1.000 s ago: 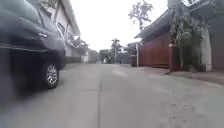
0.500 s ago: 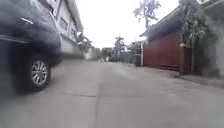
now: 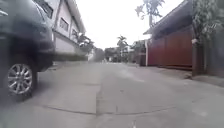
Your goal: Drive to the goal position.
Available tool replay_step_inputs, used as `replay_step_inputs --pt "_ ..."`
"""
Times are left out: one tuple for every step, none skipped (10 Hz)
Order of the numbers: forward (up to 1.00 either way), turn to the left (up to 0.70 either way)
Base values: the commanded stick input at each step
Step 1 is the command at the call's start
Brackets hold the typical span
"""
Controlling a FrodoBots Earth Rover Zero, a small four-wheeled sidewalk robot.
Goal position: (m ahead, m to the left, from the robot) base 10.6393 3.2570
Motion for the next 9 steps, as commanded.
replay_step_inputs --pt "1.00 0.00" --pt "1.00 0.00" --pt "1.00 0.00" --pt "1.00 0.00" --pt "1.00 0.00" --pt "1.00 0.00" --pt "1.00 0.00" --pt "1.00 0.00" --pt "1.00 0.00"
